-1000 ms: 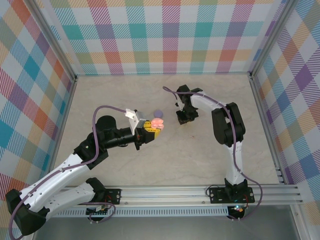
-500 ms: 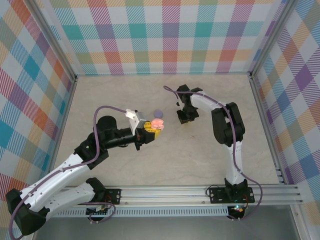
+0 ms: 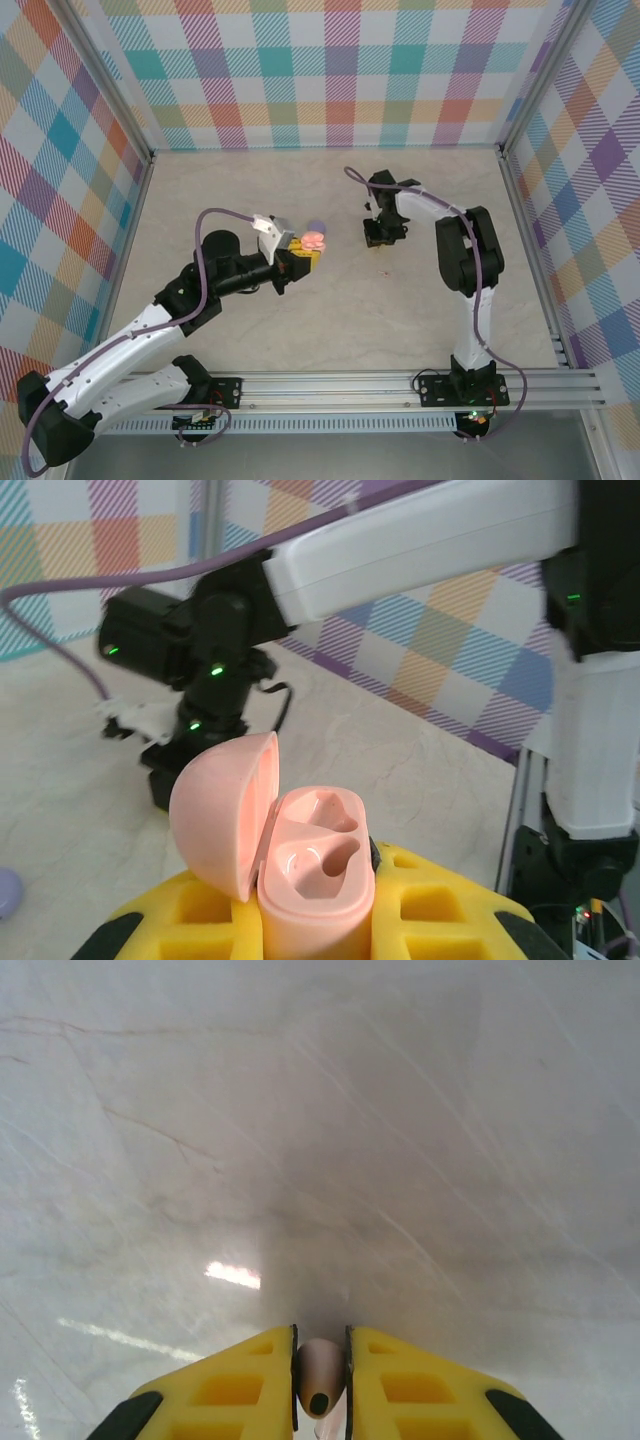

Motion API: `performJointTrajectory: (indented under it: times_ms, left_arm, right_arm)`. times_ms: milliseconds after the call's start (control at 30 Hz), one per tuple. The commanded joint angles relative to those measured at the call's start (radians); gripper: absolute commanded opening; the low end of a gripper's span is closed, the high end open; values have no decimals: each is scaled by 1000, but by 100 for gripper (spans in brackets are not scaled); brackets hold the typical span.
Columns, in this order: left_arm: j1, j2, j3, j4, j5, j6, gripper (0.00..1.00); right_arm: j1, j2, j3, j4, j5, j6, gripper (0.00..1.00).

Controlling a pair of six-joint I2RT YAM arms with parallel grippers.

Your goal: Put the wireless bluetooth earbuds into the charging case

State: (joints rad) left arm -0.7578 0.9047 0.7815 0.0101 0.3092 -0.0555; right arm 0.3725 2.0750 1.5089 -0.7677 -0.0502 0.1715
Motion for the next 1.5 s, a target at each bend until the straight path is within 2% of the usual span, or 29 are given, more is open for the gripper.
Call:
performJointTrajectory:
  times_ms: [0,167,533,767,900,1267,1467]
  left_arm:
    - [-11,28,-30,50,-119,-72,0]
    - [-5,83,-66,94,-191,-135,0]
    - [19,209,-130,194,-185,-195,0]
    - [26,256,-148,280,-130,-192,0]
    - [25,265,-153,328,-75,-155,0]
    - [25,254,-142,437,86,-48,0]
    - [24,227,-124,468,174,-10,0]
  right_arm:
    - [-22,-85,-71,73,-108,54,16]
    - [-42,-195,-198,184,-243,96,16]
    - [-45,-448,-404,400,-461,216,16]
    - [-44,-640,-524,561,-592,301,16]
    - [-28,-762,-573,627,-611,311,16]
    - [58,-992,-593,665,-608,281,19]
    - [147,-1073,-566,645,-539,230,21]
